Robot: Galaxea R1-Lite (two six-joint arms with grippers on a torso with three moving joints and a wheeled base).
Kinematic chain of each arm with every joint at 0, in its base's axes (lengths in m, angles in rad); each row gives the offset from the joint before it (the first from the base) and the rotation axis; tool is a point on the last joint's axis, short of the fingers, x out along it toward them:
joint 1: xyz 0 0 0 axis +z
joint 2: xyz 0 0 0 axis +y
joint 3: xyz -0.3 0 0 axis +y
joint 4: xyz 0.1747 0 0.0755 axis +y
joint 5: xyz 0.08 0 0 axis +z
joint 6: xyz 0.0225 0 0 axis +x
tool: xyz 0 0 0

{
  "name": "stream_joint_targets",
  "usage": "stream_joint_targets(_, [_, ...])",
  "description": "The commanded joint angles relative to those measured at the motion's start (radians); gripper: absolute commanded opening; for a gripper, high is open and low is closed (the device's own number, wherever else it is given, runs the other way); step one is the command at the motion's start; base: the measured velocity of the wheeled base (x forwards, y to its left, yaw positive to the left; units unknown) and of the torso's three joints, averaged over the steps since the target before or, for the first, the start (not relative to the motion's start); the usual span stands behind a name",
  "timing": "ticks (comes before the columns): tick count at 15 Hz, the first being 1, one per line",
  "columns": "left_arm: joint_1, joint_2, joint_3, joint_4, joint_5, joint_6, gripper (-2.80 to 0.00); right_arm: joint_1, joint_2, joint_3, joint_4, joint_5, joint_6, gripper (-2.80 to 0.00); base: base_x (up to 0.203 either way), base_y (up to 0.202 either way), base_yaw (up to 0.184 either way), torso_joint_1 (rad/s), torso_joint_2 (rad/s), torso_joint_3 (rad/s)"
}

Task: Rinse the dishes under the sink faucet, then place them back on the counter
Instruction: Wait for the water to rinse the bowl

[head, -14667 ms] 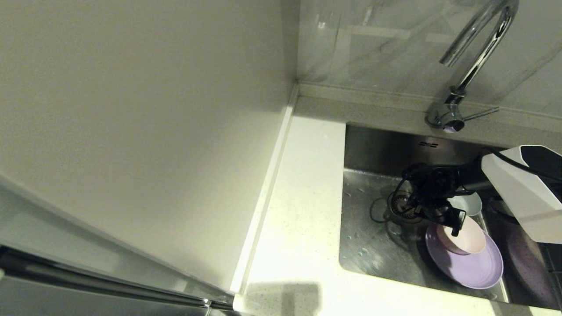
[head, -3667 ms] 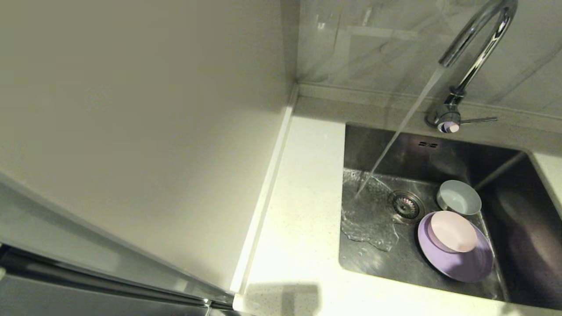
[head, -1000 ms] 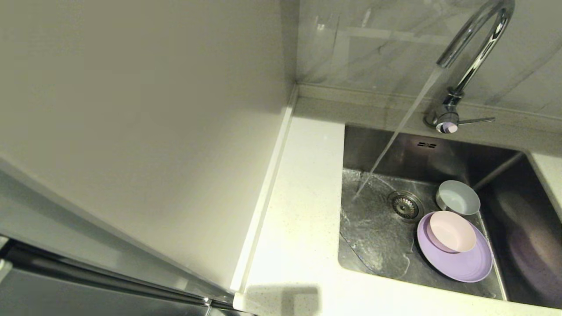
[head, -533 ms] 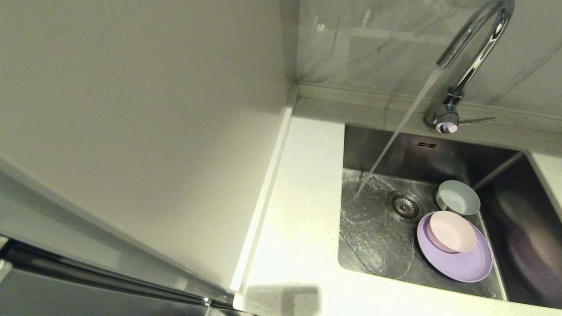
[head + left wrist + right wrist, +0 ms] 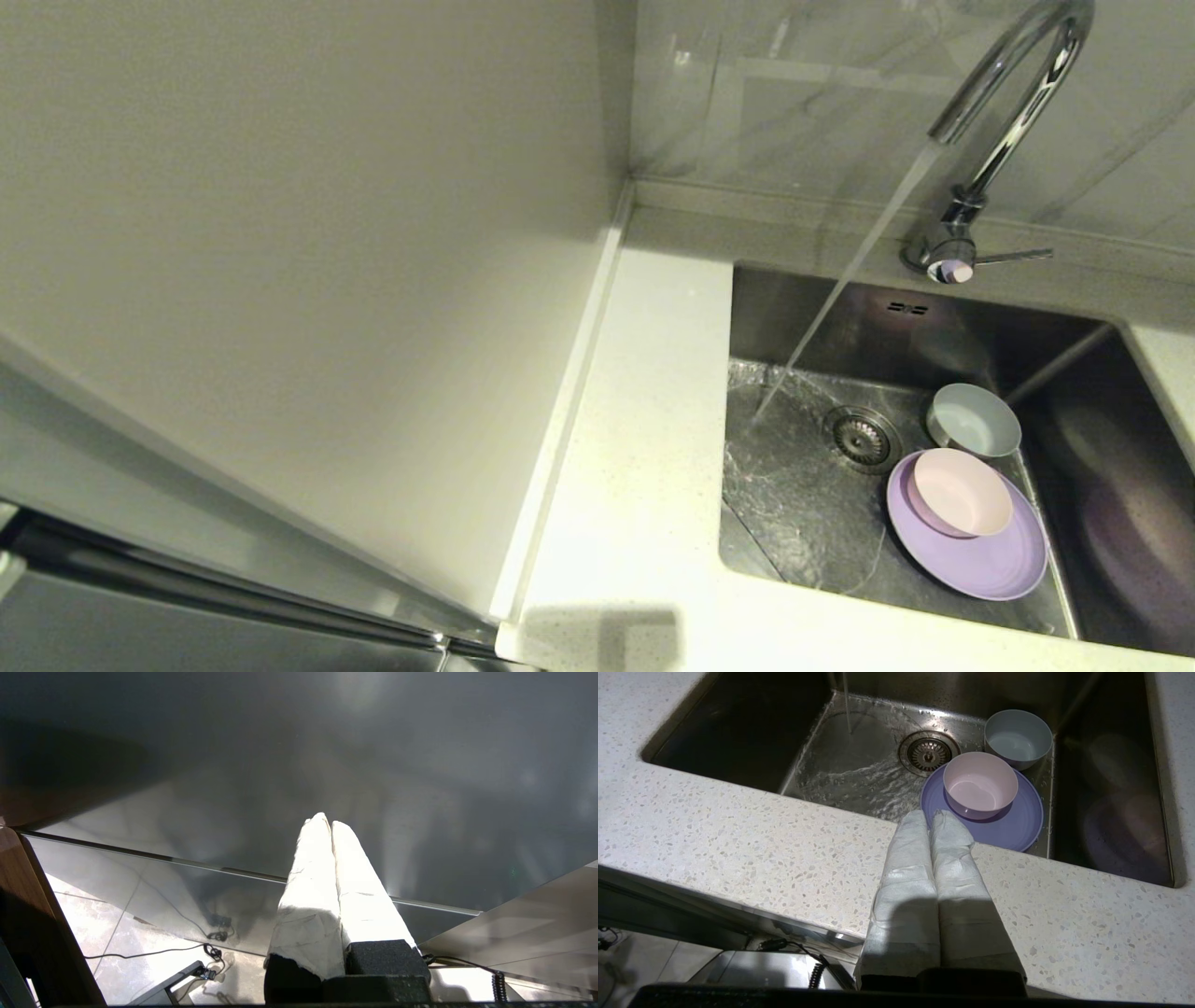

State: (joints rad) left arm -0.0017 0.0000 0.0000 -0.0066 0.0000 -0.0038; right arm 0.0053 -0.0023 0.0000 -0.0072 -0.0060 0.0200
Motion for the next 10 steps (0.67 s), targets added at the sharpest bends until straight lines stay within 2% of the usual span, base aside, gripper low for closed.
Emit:
stream_joint_targets(1, [0.0,0.0,0.003,-0.001,0.0,-0.001,-2.8,0.001,0.002,0.0,0.0,0.0,0.0,-2.8,0.0,0.0,0.0,0.0,0.0,0.0])
stream_joint_targets(10, [0.0,0.0,0.003,-0.001,0.0,-0.001,-2.8,0.001,0.002,0.002,0.0,0.0,-0.002,-2.8,0.0,0.0,0.0,0.0,0.0,0.0])
